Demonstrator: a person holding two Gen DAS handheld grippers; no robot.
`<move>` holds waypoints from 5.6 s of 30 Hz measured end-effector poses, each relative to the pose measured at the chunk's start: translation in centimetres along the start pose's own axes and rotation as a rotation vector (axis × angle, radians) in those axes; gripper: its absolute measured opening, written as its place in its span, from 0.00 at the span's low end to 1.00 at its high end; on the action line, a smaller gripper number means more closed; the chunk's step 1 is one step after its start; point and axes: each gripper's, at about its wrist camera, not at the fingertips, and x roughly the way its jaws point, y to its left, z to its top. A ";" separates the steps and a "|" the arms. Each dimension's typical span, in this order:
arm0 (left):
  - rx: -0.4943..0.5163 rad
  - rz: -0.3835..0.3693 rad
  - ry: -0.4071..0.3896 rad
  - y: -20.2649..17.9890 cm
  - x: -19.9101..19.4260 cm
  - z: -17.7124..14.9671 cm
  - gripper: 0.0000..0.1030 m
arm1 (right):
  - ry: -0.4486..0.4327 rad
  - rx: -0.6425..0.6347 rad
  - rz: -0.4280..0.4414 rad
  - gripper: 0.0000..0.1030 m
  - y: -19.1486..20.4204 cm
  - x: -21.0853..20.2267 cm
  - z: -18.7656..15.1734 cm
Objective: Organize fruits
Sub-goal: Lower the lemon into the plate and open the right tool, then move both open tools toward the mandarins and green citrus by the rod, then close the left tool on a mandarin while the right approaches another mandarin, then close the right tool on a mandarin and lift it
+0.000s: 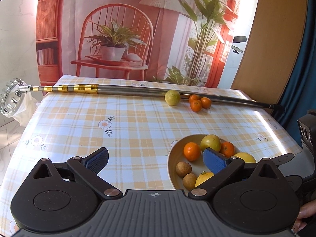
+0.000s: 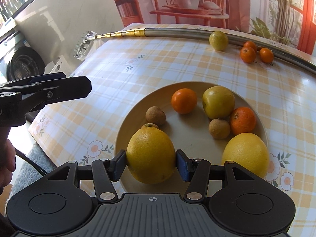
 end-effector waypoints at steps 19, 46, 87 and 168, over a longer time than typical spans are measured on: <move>0.026 0.029 0.015 -0.7 0.1 0.0 1.00 | -0.022 -0.041 0.056 0.49 0.4 0.2 0.4; 0.213 0.177 -0.051 -4.6 -0.2 3.4 1.00 | -0.261 0.014 -0.064 0.57 -5.0 -7.8 3.4; 0.122 -0.183 0.053 -7.6 13.8 10.6 0.93 | -0.396 0.187 -0.256 0.89 -18.9 -7.8 6.0; -0.044 0.012 0.042 -1.5 12.1 7.5 0.37 | -0.469 0.029 -0.260 0.43 -22.4 4.4 12.4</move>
